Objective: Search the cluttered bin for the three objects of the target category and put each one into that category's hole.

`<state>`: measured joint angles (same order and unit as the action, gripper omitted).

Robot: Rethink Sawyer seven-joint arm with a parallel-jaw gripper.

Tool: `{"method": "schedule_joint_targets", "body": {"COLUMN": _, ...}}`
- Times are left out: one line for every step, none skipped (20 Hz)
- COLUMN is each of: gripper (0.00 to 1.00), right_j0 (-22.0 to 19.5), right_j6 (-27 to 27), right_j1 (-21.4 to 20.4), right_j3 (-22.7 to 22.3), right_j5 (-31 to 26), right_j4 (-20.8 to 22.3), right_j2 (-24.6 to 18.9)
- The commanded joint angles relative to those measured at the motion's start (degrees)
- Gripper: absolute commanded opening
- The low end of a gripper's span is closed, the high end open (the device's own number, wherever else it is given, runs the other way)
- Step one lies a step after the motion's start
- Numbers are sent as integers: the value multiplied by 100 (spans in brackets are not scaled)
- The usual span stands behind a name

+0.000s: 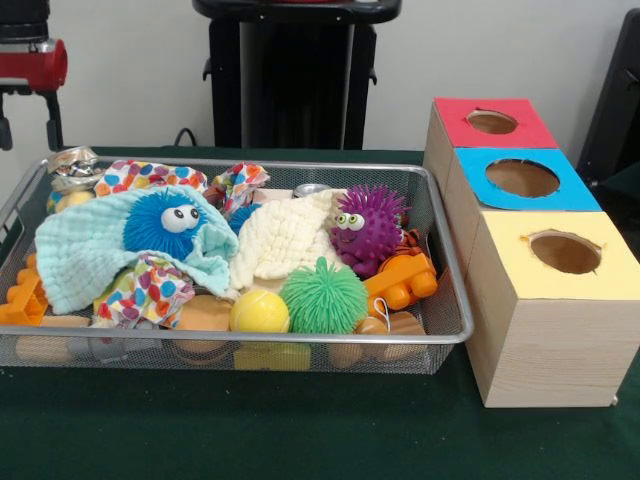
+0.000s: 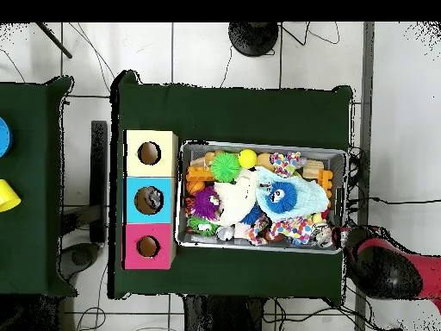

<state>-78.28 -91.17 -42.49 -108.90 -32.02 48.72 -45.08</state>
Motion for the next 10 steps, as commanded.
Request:
{"method": "schedule_joint_targets", "body": {"gripper": 100, "right_j0": 263, "right_j6": 284, "right_j1": -281, "right_j3": -379, "right_j5": 149, "right_j4": 258, "right_j2": 190}}
{"method": "schedule_joint_targets", "body": {"gripper": 100, "right_j0": 298, "right_j6": 98, "right_j1": -371, "right_j3": -426, "right_j5": 161, "right_j4": 185, "right_j2": 245}}
{"method": "schedule_joint_targets", "body": {"gripper": 100, "right_j0": 313, "right_j6": -57, "right_j1": -449, "right_j3": -475, "right_j5": 178, "right_j4": 105, "right_j2": 292}}
{"method": "schedule_joint_targets", "body": {"gripper": 100, "right_j0": 330, "right_j6": -201, "right_j1": -506, "right_j3": -511, "right_j5": 203, "right_j4": 22, "right_j2": 331}}
{"method": "schedule_joint_targets", "body": {"gripper": 100, "right_j0": 335, "right_j6": -318, "right_j1": -551, "right_j3": -546, "right_j5": 242, "right_j4": -29, "right_j2": 379}}
{"method": "schedule_joint_targets", "body": {"gripper": 100, "right_j0": 357, "right_j6": -418, "right_j1": -593, "right_j3": -561, "right_j5": 274, "right_j4": -73, "right_j2": 419}}
{"method": "schedule_joint_targets", "body": {"gripper": 100, "right_j0": 384, "right_j6": -513, "right_j1": -636, "right_j3": -576, "right_j5": 295, "right_j4": -107, "right_j2": 466}}
{"method": "schedule_joint_targets", "body": {"gripper": 100, "right_j0": 404, "right_j6": -557, "right_j1": -661, "right_j3": -579, "right_j5": 311, "right_j4": -130, "right_j2": 498}}
{"method": "schedule_joint_targets", "body": {"gripper": 100, "right_j0": 447, "right_j6": -708, "right_j1": -685, "right_j3": -581, "right_j5": 333, "right_j4": -178, "right_j2": 585}}
{"method": "schedule_joint_targets", "body": {"gripper": 100, "right_j0": 467, "right_j6": -772, "right_j1": -715, "right_j3": -597, "right_j5": 343, "right_j4": -227, "right_j2": 630}}
